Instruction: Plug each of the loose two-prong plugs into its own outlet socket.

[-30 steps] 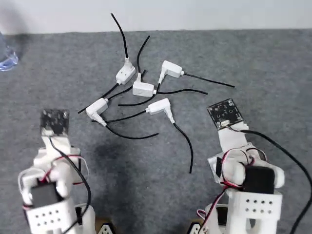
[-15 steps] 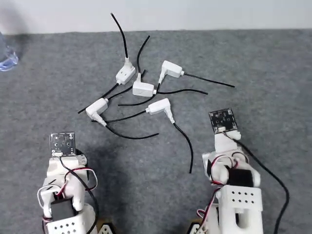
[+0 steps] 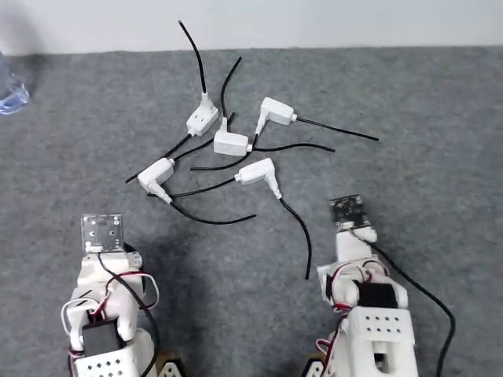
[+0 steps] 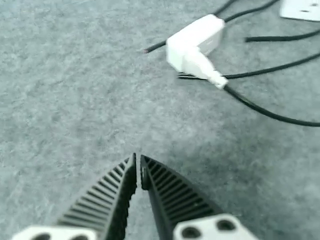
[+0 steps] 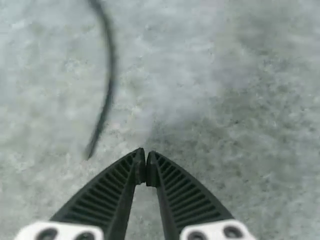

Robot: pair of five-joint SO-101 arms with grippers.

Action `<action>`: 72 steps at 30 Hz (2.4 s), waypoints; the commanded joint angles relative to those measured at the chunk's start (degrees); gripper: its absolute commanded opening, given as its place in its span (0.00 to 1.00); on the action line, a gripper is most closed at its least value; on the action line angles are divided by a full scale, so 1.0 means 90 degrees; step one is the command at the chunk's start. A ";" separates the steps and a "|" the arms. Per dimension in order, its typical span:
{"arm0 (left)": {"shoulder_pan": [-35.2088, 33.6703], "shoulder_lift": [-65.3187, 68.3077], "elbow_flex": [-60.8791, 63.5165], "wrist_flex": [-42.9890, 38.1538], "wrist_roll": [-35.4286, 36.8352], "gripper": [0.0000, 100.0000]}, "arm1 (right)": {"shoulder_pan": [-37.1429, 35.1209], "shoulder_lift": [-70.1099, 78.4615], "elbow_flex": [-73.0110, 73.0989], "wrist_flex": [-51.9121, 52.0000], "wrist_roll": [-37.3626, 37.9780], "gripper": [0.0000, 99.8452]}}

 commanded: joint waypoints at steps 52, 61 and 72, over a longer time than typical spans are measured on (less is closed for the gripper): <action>0.0733 -0.0088 -0.0044 0.0928 0.1495 0.01 | -0.0249 -0.4039 0.1319 0.1480 -0.2862 0.01; 0.0733 -0.0088 -0.0044 0.0947 0.1006 0.01 | -0.0308 -0.4049 0.1319 0.1353 -0.1954 0.01; 0.0703 -0.0088 -0.0044 0.0947 0.0967 0.01 | -0.0278 -0.4049 0.1319 0.1392 -0.2325 0.01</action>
